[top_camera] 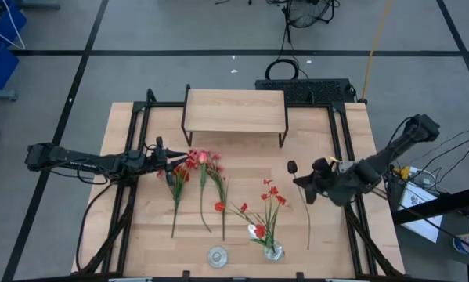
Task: Pick and place flowers into a vace then onto a shelf
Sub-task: Put the black flower into the right transparent vase
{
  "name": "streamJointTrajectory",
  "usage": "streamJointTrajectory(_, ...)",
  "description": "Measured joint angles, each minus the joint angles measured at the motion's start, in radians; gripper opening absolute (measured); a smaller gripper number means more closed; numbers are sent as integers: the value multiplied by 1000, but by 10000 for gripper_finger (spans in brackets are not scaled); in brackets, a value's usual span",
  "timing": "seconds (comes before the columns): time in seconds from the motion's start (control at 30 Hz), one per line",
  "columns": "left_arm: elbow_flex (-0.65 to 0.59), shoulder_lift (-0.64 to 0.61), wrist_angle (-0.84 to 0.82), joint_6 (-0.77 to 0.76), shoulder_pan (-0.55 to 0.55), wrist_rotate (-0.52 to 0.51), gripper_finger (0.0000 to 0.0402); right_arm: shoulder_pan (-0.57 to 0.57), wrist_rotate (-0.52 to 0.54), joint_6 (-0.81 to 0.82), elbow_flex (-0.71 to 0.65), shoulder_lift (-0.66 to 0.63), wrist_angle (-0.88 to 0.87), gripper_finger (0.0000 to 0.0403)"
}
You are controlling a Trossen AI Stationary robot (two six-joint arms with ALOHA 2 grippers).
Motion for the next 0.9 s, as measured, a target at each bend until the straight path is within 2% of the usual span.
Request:
streamJointTrajectory(0.1,0,0,0,0,0,0,81,77,83,-188,0,-2,225,0)
streamJointTrajectory(0.27,0,0,0,0,0,0,81,184,166,-688,0,33,673,0)
streamJointTrajectory(0.37,0,0,0,0,0,0,81,237,160,-999,2,77,911,0)
streamJointTrajectory(0.5,0,0,0,0,0,0,81,275,56,-1323,2,149,1065,1)
streamJointTrajectory(0.67,0,0,0,0,0,0,81,257,-40,-1423,16,256,1173,5)
streamJointTrajectory(0.8,0,0,0,0,0,0,81,238,-49,-1491,68,336,1178,2)
streamJointTrajectory(0.9,0,0,0,0,0,1,81,210,-120,-1507,108,391,1177,2)
